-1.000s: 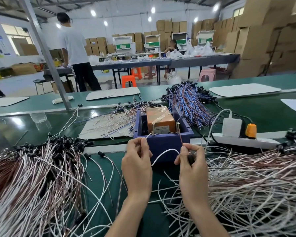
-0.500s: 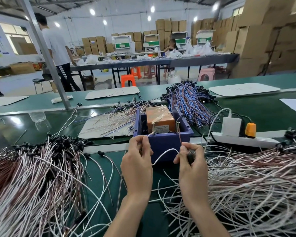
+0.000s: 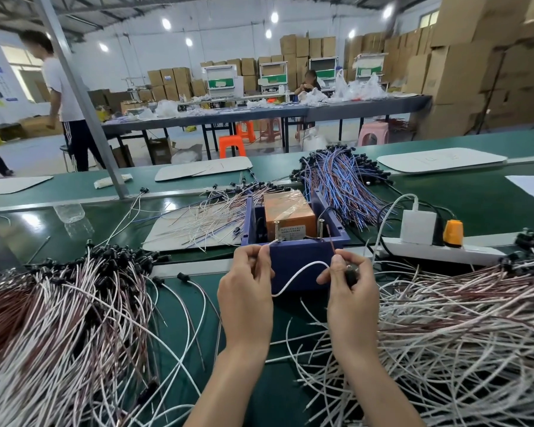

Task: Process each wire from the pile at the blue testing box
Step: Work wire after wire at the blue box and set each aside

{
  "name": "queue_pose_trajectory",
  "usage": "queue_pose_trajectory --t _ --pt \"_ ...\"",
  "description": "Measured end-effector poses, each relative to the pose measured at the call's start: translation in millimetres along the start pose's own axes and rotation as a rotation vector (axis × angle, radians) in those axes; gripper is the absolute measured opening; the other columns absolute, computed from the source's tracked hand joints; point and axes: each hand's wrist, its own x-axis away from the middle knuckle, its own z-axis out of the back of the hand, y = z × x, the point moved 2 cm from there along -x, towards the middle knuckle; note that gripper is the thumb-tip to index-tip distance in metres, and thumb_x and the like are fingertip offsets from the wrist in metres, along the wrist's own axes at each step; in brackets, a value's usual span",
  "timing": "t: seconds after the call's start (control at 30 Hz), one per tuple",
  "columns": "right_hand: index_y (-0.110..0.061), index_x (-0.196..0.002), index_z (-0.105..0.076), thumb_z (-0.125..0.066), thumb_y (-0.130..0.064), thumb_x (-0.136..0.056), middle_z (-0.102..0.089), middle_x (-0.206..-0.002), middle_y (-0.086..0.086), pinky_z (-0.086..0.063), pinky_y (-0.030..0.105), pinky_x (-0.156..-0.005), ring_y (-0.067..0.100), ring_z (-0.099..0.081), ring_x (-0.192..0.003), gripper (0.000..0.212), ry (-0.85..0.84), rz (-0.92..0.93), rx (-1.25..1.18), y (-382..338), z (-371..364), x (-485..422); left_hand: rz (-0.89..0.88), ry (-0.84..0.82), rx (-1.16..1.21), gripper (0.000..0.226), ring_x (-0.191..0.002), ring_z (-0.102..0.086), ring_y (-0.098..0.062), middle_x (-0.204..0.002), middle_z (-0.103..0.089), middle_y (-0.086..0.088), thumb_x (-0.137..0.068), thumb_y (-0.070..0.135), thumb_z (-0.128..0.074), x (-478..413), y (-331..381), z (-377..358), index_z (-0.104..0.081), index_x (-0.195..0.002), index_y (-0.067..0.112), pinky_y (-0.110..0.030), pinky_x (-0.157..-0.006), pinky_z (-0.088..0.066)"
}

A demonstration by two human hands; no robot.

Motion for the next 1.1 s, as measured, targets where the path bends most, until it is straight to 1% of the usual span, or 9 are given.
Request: queue_pose_trajectory --t 0.1,0.3,0.5,0.57,0.67,0.77,0.83,1.0,1.1 --pt "-0.034 -0.104 -0.057 -0.049 -0.039 -0.104 -0.072 -0.081 -0.003 -0.038 0.032 -0.060 0.007 -0.049 -0.054 0.009 -0.003 -0.014 -0.016 -0.6 -2.0 -3.1 0.004 -0.010 -0.011 0.020 -0.059 -0.063 -0.008 -0.064 -0.065 0.010 -0.102 0.040 -0.051 -1.2 2.9 1.0 -0.060 -0.093 0.025 -0.043 -0.060 -0.055" --pt "-0.034 -0.104 -0.057 -0.050 -0.041 -0.103 -0.072 -0.081 -0.008 -0.036 0.017 -0.049 0.002 -0.049 -0.047 0.010 -0.024 0.032 0.032 -3.0 -2.8 -1.6 -0.009 -0.003 -0.052 0.020 -0.057 -0.062 -0.009 -0.062 -0.065 0.010 -0.102 0.038 -0.053 -1.4 7.4 1.6 -0.059 -0.091 0.022 -0.042 -0.059 -0.053" --pt "-0.031 -0.103 -0.059 -0.051 -0.037 -0.103 -0.072 -0.078 -0.011 -0.036 0.014 -0.046 0.002 -0.049 -0.047 0.010 -0.030 0.033 0.038 -5.0 -3.3 0.0 -0.014 0.005 -0.063 0.019 -0.057 -0.061 -0.007 -0.060 -0.063 0.012 -0.101 0.036 -0.055 -1.1 8.9 2.8 -0.058 -0.088 0.022 -0.037 -0.059 -0.052" --pt "-0.026 -0.104 -0.061 -0.051 -0.037 -0.103 -0.070 -0.071 -0.015 -0.033 0.013 -0.043 0.002 -0.046 -0.043 0.015 -0.033 0.031 0.051 -4.4 -3.6 0.1 -0.014 -0.001 -0.059 0.018 -0.057 -0.062 -0.007 -0.061 -0.064 0.011 -0.101 0.034 -0.055 -1.4 8.0 2.7 -0.058 -0.089 0.021 -0.039 -0.059 -0.052" --pt "-0.011 -0.107 -0.064 -0.052 -0.033 -0.103 -0.061 -0.057 -0.021 -0.030 0.010 -0.038 0.001 -0.045 -0.038 0.025 -0.037 0.011 0.073 -0.9 -4.1 -0.4 -0.024 -0.006 -0.063 0.016 -0.057 -0.064 -0.010 -0.064 -0.066 0.009 -0.101 0.030 -0.056 -2.5 5.7 2.4 -0.058 -0.090 0.019 -0.042 -0.061 -0.053" --pt "-0.007 -0.110 -0.065 -0.053 -0.031 -0.103 -0.058 -0.053 -0.023 -0.031 0.010 -0.038 0.000 -0.046 -0.038 0.028 -0.049 -0.009 0.071 0.0 -3.9 0.2 -0.041 -0.006 -0.072 0.016 -0.057 -0.064 -0.013 -0.065 -0.066 0.008 -0.101 0.028 -0.057 -3.1 4.9 2.5 -0.057 -0.090 0.017 -0.043 -0.059 -0.052" --pt "-0.005 -0.109 -0.065 -0.052 -0.033 -0.103 -0.055 -0.048 -0.020 -0.029 0.010 -0.037 0.002 -0.043 -0.036 0.031 -0.061 -0.028 0.053 0.1 -3.5 0.6 -0.054 -0.001 -0.076 0.015 -0.057 -0.063 -0.013 -0.065 -0.066 0.007 -0.101 0.027 -0.057 -2.9 5.4 2.8 -0.057 -0.090 0.017 -0.042 -0.059 -0.052" --pt "-0.007 -0.109 -0.065 -0.051 -0.035 -0.103 -0.053 -0.048 -0.020 -0.027 0.011 -0.037 0.003 -0.039 -0.035 0.031 -0.060 -0.037 0.053 -0.4 -3.9 0.3 -0.072 0.004 -0.079 0.014 -0.056 -0.063 -0.010 -0.064 -0.066 0.007 -0.101 0.027 -0.057 -3.2 3.8 2.5 -0.058 -0.091 0.017 -0.040 -0.058 -0.053" --pt "-0.016 -0.107 -0.065 -0.051 -0.037 -0.103 -0.064 -0.060 -0.020 -0.030 0.012 -0.040 0.002 -0.042 -0.039 0.025 -0.056 -0.003 0.060 -4.6 -2.9 1.4 -0.075 0.011 -0.055 0.015 -0.056 -0.064 -0.007 -0.063 -0.066 0.008 -0.101 0.031 -0.055 -2.7 2.4 1.0 -0.058 -0.092 0.019 -0.038 -0.057 -0.053"
